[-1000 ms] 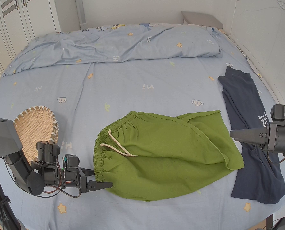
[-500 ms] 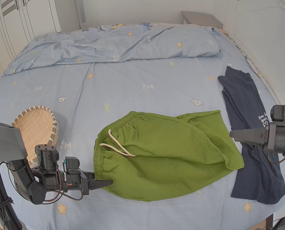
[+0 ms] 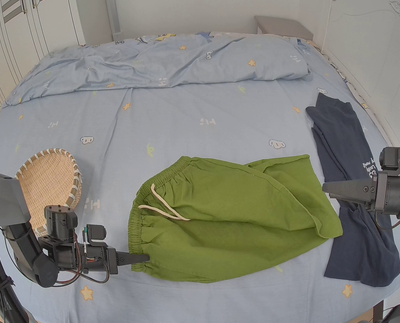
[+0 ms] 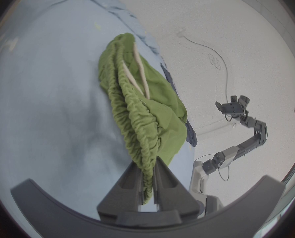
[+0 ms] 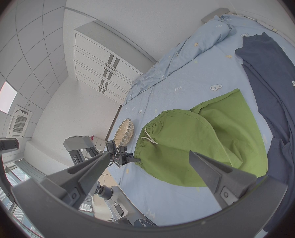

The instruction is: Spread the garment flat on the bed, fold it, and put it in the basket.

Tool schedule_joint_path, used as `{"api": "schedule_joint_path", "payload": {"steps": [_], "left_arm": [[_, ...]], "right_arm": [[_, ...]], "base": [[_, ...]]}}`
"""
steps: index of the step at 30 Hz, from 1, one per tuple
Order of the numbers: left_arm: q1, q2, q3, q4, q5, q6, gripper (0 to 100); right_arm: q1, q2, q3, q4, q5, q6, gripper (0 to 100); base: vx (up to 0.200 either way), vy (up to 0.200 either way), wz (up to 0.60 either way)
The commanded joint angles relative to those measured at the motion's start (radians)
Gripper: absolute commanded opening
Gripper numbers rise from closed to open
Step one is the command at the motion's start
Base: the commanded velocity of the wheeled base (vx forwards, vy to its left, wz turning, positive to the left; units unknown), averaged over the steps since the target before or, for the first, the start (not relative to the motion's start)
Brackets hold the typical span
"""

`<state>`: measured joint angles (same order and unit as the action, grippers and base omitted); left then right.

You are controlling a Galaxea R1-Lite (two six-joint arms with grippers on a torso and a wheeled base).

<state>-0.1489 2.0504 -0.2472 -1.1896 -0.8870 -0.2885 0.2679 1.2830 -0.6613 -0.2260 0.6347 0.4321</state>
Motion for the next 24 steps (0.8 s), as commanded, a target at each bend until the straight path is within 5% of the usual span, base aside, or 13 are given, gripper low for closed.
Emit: {"api": "schedule_joint_path", "payload": {"steps": [1, 4, 10, 17, 24], "left_arm": [[0.058, -0.124, -0.02, 0.156, -0.001, -0.041, 0], [0.117, -0.239, -0.087, 0.461, -0.001, -0.038, 0], [0.215, -0.34, -0.156, 0.768, -0.018, 0.009, 0], [0.333, -0.334, -0.161, 0.881, -0.041, 0.19, 0], [0.384, -0.335, -0.172, 0.904, -0.047, 0.207, 0]], "right_arm": [[-0.001, 0.004, -0.001, 0.005, 0.002, 0.0, 100], [-0.001, 0.019, -0.001, 0.01, 0.002, 0.0, 100], [0.002, 0.03, 0.0, 0.045, 0.002, -0.001, 100], [-0.026, 0.05, 0.005, 0.177, 0.002, -0.081, 100], [-0.081, 0.104, 0.058, 0.238, -0.003, -0.179, 100]], "base": [[0.0, 0.0, 0.0], [0.0, 0.0, 0.0], [0.0, 0.0, 0.0], [0.0, 0.0, 0.0], [0.0, 0.0, 0.0]]}}
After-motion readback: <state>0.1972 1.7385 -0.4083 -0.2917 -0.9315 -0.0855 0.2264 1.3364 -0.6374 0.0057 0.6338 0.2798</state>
